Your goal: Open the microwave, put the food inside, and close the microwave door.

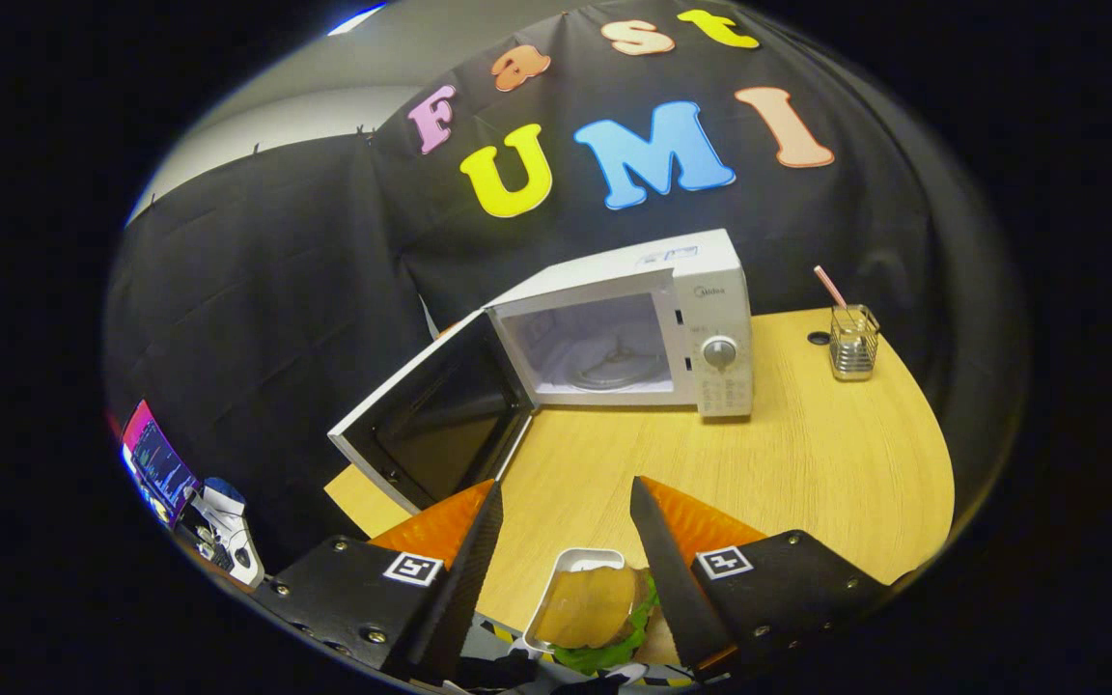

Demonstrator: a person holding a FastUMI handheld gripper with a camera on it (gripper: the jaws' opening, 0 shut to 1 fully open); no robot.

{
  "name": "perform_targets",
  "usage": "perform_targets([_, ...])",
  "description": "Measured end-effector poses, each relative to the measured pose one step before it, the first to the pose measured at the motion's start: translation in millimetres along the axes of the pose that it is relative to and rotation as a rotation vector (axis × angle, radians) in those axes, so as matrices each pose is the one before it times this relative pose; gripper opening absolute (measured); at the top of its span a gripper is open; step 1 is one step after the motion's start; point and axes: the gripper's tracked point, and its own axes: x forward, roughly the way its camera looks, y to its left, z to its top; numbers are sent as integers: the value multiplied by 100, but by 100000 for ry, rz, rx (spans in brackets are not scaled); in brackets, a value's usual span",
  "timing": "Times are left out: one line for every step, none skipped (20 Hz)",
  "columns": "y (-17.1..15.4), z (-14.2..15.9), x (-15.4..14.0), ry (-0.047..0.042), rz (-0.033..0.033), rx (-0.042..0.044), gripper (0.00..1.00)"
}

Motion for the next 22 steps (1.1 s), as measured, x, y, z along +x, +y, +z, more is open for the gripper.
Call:
perform_targets([-593, -713, 47, 2264, 206, 1967, 81])
perform_targets([-565, -1036, 90, 2520, 333, 1914, 81])
perform_targets([-498, -628, 148, 1809, 374, 1935, 81])
perform_targets([-524, -748, 151, 1715, 222, 1672, 81])
perform_targets([-551, -642, 223, 1656, 156, 1529, 81])
perform_targets([-466, -637, 301, 1825, 140, 1484, 81])
perform_targets([-504, -754, 179, 2098, 73, 1334, 81])
perform_targets([-357, -797, 185, 2071, -16, 1406, 81])
perform_targets([-399, -777, 94, 2006, 76, 1436, 81])
perform_targets([-368, -610, 329, 1946, -74, 1959, 81])
perform_targets([-54, -548, 195, 1734, 808, 2208, 81])
perform_targets([-104, -330, 158, 1323, 818, 2186, 81])
perform_targets([-35, -412, 198, 1608, 745, 1886, 81])
perform_targets([77, -494, 182, 1489, 630, 1496, 81])
perform_targets([67, -350, 147, 1169, 568, 1237, 81])
perform_targets([-40, -423, 171, 1434, 39, 915, 81])
perform_targets([-16, -322, 230, 1494, -214, 547, 81])
perform_targets([9, -574, 161, 1445, -405, 504, 81])
perform_targets([3, -309, 175, 1414, -216, 662, 81])
perform_targets([95, -342, 53, 1190, -94, 661, 81])
perform_targets([-18, -180, 178, 1150, -680, 432, 81])
perform_targets([-102, 38, -6, -510, -1496, 458, 81])
